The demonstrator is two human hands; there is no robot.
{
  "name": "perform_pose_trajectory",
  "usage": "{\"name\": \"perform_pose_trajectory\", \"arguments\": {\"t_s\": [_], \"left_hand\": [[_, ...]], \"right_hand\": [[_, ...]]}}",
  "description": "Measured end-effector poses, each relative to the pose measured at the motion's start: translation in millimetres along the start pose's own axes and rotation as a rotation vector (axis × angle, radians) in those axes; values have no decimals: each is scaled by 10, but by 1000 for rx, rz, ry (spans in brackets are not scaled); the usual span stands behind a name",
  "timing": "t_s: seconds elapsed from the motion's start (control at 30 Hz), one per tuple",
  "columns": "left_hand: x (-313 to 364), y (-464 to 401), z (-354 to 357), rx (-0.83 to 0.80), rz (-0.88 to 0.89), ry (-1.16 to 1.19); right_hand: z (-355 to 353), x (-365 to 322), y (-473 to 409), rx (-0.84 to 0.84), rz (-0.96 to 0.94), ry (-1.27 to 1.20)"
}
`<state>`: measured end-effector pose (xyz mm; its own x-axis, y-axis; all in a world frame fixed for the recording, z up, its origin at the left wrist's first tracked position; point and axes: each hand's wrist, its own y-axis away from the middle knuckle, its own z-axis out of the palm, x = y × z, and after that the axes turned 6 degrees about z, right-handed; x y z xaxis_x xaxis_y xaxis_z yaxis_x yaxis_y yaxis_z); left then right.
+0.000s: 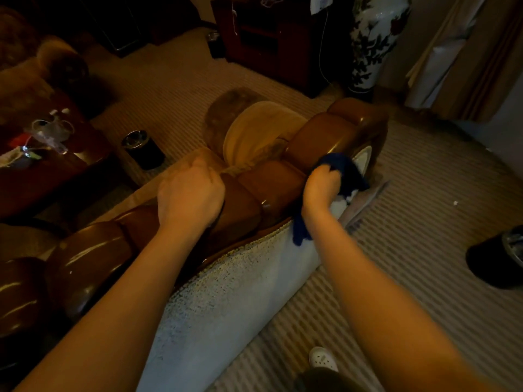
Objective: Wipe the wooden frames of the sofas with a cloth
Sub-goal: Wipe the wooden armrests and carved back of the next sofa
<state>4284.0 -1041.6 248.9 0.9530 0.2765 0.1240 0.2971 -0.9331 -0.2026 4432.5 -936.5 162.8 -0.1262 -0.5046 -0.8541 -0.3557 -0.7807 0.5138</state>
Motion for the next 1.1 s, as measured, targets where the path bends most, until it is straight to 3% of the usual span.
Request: {"name": "perform_pose_trajectory", "arguments": {"t_s": [0.07, 0.13, 0.27, 0.33, 0.43, 0.53, 0.6, 0.67, 0.73, 0.83, 0.93, 1.0, 1.1], "left_hand": [[12, -3, -19, -2, -16, 22], [22, 5, -31, -9, -37, 55], [33, -4, -78, -25, -125, 159], [60, -7, -147, 20, -232, 349], [17, 4, -298, 140, -396, 666], [-199, 46, -534, 58, -414, 494], [-381, 115, -782, -24, -379, 251], [-564, 225, -1005, -103, -408, 75], [-727, 385, -1095, -166, -483, -100], [-832, 638, -948, -149, -532, -228], [-843, 712, -807, -71, -516, -266], [-835, 706, -788, -55, -498, -288], [-874, 699, -757, -41, -459, -337]], "right_hand": [[24, -242, -129, 70, -23, 104], [67, -205, 67, 63, -212, 234], [110, 197, 908, -417, -876, 418], [73, 78, 999, -539, -941, 543], [-46, -184, 1003, -891, -879, 510], [11, -204, 1273, -1175, -1129, 471], [241, -121, 1420, -1190, -1397, 580], [544, -180, 1493, -1124, -1531, 755], [837, -303, 1550, -1140, -1468, 1066], [1181, -479, 1580, -1354, -1146, 1415], [1179, -579, 1269, -1479, -762, 1298], [1056, -594, 907, -1440, -611, 1217], [950, -571, 604, -1308, -583, 1190]]}}
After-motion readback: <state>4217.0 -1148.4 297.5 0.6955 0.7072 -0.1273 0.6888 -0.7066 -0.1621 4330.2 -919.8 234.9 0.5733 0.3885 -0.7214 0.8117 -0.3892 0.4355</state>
